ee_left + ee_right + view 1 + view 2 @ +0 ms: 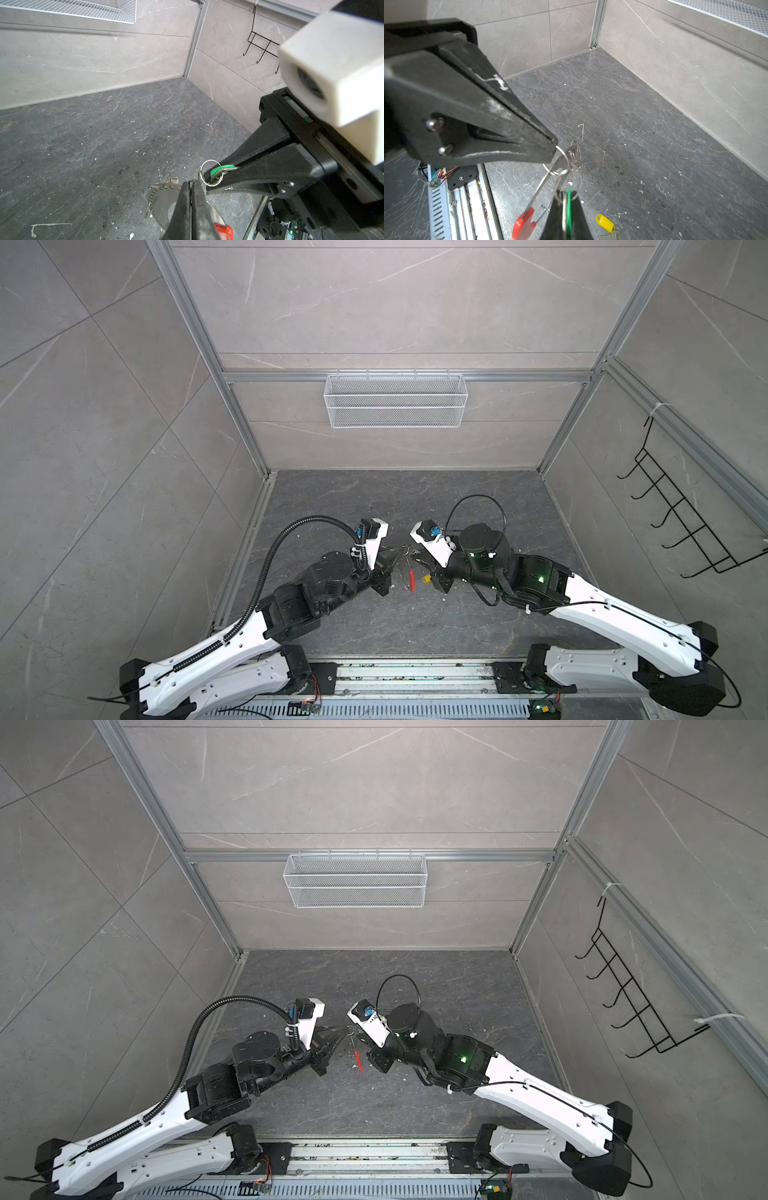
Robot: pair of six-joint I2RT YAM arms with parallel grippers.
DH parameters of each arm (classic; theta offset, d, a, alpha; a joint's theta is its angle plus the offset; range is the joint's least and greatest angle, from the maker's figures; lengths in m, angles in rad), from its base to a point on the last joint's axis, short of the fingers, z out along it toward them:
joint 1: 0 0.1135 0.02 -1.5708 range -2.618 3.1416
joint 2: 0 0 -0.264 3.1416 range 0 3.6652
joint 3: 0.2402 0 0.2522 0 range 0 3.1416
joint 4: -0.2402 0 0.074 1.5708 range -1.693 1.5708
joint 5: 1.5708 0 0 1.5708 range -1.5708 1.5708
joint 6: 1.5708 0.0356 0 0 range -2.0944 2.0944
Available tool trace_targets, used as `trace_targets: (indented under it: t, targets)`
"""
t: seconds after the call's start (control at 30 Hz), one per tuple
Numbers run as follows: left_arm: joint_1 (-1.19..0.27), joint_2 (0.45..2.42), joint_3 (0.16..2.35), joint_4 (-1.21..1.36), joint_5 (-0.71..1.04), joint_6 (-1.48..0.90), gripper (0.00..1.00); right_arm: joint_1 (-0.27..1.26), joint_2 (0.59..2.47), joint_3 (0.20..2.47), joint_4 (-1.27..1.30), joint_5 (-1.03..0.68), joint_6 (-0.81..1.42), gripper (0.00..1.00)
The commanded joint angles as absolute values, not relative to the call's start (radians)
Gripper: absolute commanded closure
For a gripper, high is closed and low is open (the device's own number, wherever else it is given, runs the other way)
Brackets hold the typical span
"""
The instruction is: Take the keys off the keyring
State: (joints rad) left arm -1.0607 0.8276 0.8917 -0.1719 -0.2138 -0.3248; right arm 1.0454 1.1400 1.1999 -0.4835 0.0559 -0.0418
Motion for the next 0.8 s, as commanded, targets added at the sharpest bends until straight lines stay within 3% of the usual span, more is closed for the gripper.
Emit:
trace_targets:
  t: [0.0,0.2,0.77]
  targets:
    - [-1.039,0.794,0.893,-0.175,-0.385,-0.321,1.0,1.056,1.114,1.182,-0.489,0.051,-0.019,1.0]
    - [-1.041,0.757,0.841,-0.095,-0.359,-0.299,1.0,1.057,1.108,1.144,-0.468,0.021,0.014,1.0]
    - [-1.04,0.69,0.676,0.25,-0.058,-0.203,1.0,1.056,1.142,1.035,-0.338,-0.212,0.036,1.0]
